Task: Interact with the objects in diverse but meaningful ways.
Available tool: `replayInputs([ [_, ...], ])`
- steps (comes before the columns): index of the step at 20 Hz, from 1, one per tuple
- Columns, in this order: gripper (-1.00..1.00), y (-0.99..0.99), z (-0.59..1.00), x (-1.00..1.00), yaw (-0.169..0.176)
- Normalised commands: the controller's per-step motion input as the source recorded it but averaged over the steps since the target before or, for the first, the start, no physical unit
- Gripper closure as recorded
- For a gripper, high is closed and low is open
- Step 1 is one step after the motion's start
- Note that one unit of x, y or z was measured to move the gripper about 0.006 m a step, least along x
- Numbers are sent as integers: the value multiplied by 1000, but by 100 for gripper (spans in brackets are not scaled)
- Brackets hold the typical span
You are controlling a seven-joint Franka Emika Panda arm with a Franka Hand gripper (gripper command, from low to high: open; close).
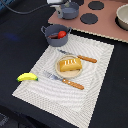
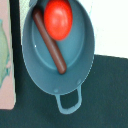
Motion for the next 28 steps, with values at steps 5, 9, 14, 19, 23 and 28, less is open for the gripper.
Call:
replayInputs([
  [5,-100,-311,195,761,0],
  [9,-100,-374,319,740,-2],
  [14,-100,-418,291,681,-13],
  [19,-100,-596,113,578,-9],
  [23,-100,-719,9,581,0],
  [28,-100,-751,-74,603,0],
])
